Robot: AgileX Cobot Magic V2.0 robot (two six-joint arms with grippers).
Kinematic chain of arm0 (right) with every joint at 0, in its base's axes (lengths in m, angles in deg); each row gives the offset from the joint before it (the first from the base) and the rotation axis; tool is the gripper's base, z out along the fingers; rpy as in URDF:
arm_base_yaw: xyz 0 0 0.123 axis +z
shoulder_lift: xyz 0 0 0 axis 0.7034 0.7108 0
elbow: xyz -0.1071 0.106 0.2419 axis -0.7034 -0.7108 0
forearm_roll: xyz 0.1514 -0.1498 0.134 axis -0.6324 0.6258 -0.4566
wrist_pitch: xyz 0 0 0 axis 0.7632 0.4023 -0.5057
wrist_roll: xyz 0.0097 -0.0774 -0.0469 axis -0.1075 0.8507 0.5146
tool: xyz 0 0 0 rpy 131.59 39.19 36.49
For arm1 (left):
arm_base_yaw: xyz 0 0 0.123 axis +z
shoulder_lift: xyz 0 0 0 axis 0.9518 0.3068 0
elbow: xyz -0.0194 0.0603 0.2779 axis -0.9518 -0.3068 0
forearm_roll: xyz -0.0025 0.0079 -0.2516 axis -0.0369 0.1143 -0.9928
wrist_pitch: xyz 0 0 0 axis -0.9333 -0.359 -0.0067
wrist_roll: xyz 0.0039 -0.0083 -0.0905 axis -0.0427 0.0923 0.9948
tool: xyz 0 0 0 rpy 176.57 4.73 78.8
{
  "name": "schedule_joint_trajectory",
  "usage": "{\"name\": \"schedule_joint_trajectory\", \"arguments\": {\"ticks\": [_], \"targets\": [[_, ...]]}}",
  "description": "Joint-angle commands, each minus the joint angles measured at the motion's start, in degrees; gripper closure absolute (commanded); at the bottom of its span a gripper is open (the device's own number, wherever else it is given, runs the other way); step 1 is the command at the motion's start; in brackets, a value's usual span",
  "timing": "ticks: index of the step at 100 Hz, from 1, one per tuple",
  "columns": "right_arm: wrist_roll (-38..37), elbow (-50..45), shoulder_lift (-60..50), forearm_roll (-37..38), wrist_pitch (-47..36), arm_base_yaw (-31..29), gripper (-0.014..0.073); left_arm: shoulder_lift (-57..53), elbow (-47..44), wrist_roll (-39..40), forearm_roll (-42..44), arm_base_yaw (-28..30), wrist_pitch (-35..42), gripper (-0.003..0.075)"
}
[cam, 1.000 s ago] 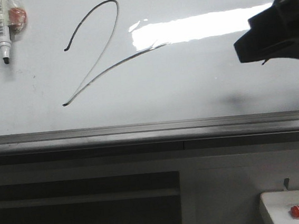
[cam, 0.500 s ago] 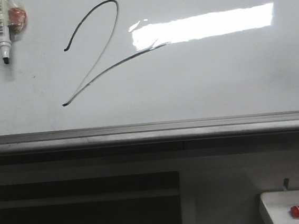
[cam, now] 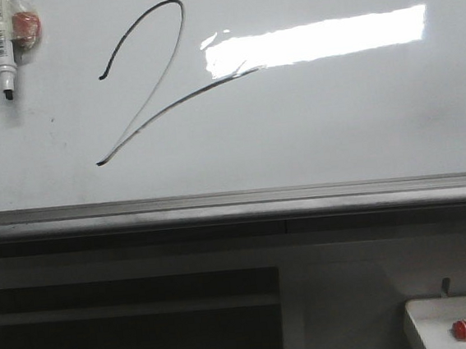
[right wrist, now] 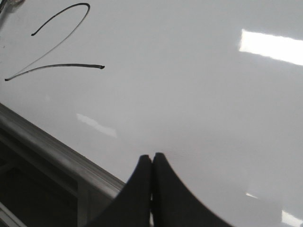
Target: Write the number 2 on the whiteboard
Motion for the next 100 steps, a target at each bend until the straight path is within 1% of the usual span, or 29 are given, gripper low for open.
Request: {"name": "schedule_joint_trajectory", "arguments": {"ticks": [1,14,18,24,28,32,40,49,52,54,55,61,64,66,68,69,71,75,76,77,78,82,83,86,88,89,91,100], "targets": [[0.5,1.5,0.1,1.5,-2.3,-0.2,0.0664,-1.3,-0.6,0.6,0.1,0.2,3.8,0.0741],[0.5,1.5,0.0,1.8,-2.3,-0.2,0.0664,-1.3,-0.6,0.6,0.1,0.2,3.8,0.0741],[0.5,1.5,-0.4,3.0,-2.3,-0.2,0.0664,-1.3,-0.6,0.6,0.1,0.2,3.8,0.0741],[0.5,1.5,-1.4,7.1,-2.3,-0.2,0.0664,-1.3,-0.6,0.6,0.1,0.2,3.8,0.0741],[0.5,1.5,-2.8,12.6,-2.3,-0.2,0.0664,-1.3,-0.6,0.6,0.1,0.2,3.8,0.0741],[0.5,1.5,-4.1,16.0,-2.2,-0.2,0.0664,-1.3,-0.6,0.6,0.1,0.2,3.8,0.0741],[0.5,1.4,-7.4,17.4,-1.9,-0.3,0.0664,-1.3,-0.6,0.6,0.1,0.2,3.8,0.0741],[-0.4,0.6,-11.0,23.3,-3.4,-1.4,0.0664,-1.3,-0.6,0.6,0.1,0.2,3.8,0.0741],[-3.2,0.1,-11.8,24.4,-4.4,-2.5,0.0664,-1.3,-0.6,0.6,0.1,0.2,3.8,0.0741],[-7.0,-0.4,-12.6,26.1,-5.6,-3.3,0.0664,-1.3,-0.6,0.6,0.1,0.2,3.8,0.0741],[-7.0,-0.6,-12.8,26.7,-5.6,-3.7,0.0664,-1.3,-0.6,0.6,0.1,0.2,3.8,0.0741],[-17.9,-2.5,-14.3,31.7,-8.0,-7.6,0.0664,-1.3,-0.6,0.6,0.1,0.2,3.8,0.0741],[-21.6,-3.4,-14.7,34.4,-8.0,-9.6,0.0664,-1.3,-0.6,0.6,0.1,0.2,3.8,0.0741],[-25.6,-4.1,-15.2,35.9,-7.7,-11.2,0.0664,-1.3,-0.6,0.6,0.1,0.2,3.8,0.0741],[-31.2,-4.8,-15.7,39.3,-7.0,-12.8,0.0664,-1.3,-0.6,0.6,0.1,0.2,3.8,0.0741],[-31.2,-5.0,-15.9,40.2,-7.0,-13.4,0.0664,-1.3,-0.6,0.6,0.1,0.2,3.8,0.0741],[-35.6,-5.6,-16.1,42.8,-6.1,-15.0,0.0664,-1.3,-0.6,0.6,0.1,0.2,3.8,0.0741],[-44.9,-6.6,-17.1,47.6,-3.8,-17.9,0.0664,-1.3,-0.6,0.6,0.1,0.2,3.8,0.0741],[-48.2,-7.2,-17.4,50.6,-2.9,-18.7,0.0664,-1.3,-0.6,0.6,0.1,0.2,3.8,0.0741],[-49.9,-7.2,-17.6,50.6,-2.4,-18.7,0.0664,-1.3,-0.6,0.6,0.1,0.2,3.8,0.0741],[-51.5,-7.6,-17.8,52.6,-1.9,-19.5,0.0664,-1.3,-0.6,0.6,0.1,0.2,3.8,0.0741],[-62.0,-8.7,-19.4,57.9,0.9,-21.2,0.0664,-1.3,-0.6,0.6,0.1,0.2,3.8,0.0741],[-62.0,-8.9,-19.6,58.7,1.3,-21.4,0.0664,-1.3,-0.6,0.6,0.1,0.2,3.8,0.0741],[-67.4,-9.7,-20.6,61.2,2.8,-22.2,0.0664,-1.3,-0.6,0.6,0.1,0.2,3.8,0.0741],[-69.6,-9.7,-21.4,62.6,5.3,-22.6,0.0664,-1.3,-0.6,0.6,0.1,0.2,3.8,0.0741],[-70.1,-9.6,-21.7,63.0,7.8,-22.9,0.0664,-1.3,-0.6,0.6,0.1,0.2,3.8,0.0741],[-71.1,-9.5,-22.5,63.7,10.6,-23.2,0.0664,-1.3,-0.6,0.6,0.1,0.2,3.8,0.0741],[-71.3,-9.6,-25.9,63.7,18.3,-24.5,0.0664,-1.3,-0.6,0.6,0.1,0.2,3.8,0.0741]]}}
